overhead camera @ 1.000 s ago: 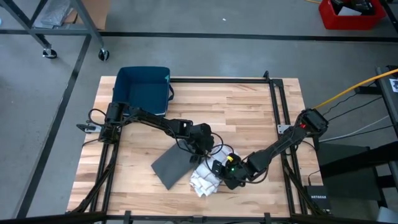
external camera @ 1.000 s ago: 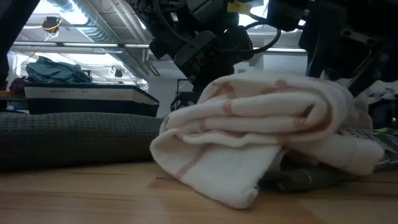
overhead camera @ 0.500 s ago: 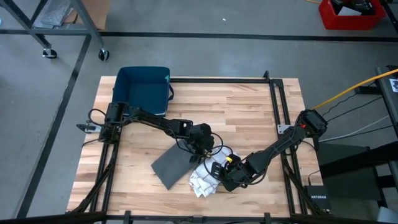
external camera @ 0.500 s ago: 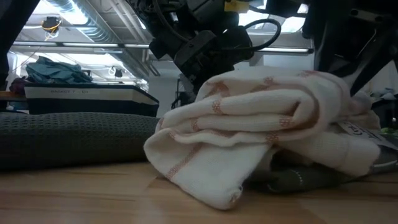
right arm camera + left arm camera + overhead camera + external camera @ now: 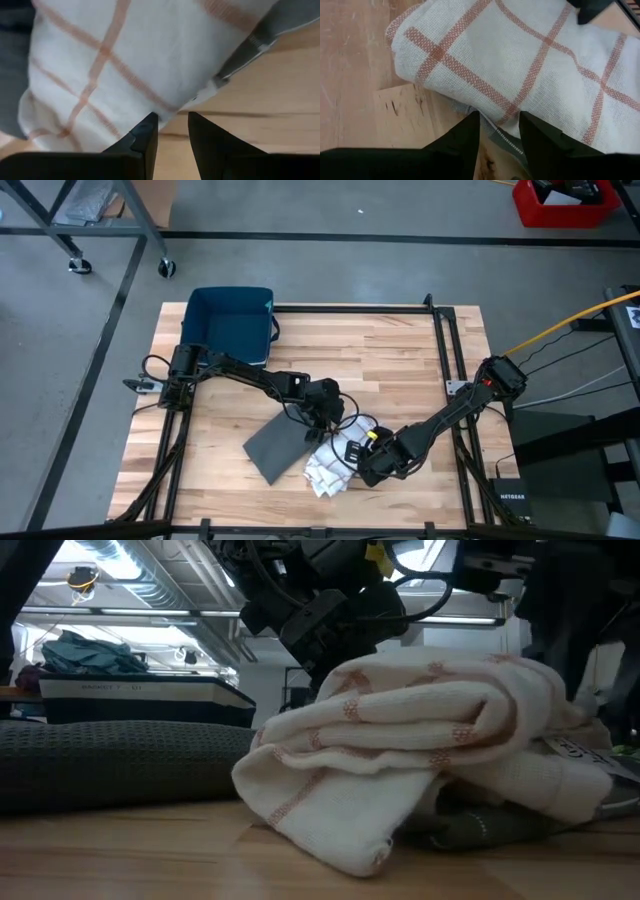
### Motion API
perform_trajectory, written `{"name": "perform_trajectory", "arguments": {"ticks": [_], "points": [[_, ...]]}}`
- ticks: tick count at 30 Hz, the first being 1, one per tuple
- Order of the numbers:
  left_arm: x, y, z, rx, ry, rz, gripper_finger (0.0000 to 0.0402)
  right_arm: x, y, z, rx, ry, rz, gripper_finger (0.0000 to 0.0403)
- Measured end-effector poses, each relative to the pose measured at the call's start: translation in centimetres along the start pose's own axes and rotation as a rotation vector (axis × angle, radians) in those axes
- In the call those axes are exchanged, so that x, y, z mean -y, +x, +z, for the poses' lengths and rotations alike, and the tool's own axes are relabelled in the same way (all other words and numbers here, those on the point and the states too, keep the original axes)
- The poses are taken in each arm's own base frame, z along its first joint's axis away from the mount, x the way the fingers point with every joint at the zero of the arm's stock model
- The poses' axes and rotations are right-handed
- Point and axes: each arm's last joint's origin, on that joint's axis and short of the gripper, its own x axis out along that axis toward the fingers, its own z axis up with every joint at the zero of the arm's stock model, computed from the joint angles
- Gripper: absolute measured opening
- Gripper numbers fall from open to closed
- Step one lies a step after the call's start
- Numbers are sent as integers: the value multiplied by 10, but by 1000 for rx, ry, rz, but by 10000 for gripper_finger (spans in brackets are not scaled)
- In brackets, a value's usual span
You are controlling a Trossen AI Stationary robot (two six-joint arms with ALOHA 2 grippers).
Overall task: Fold towel
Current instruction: Stack the stacked towels on top of the gray towel
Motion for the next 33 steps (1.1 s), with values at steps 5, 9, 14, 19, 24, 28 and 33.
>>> {"name": "perform_trajectory", "arguments": {"ticks": [5,9,14,19,24,28,33], "points": [[0,0,0,0,0,0,129,4,0,4,47,-7,-40,110],[0,0,0,0,0,0,129,7,-1,7,80,-12,-65,110],[0,0,0,1,0,0,129,9,-1,11,122,-22,-79,110],[0,0,0,2,0,0,129,13,-2,16,172,-32,-125,110],[0,0,0,3,1,1,129,15,-3,21,239,-46,-127,110],[-5,-1,-1,1,-49,19,129,10,-3,17,250,-58,-43,110],[-21,-6,-3,4,-248,48,129,5,-10,9,229,-76,-7,110]]}}
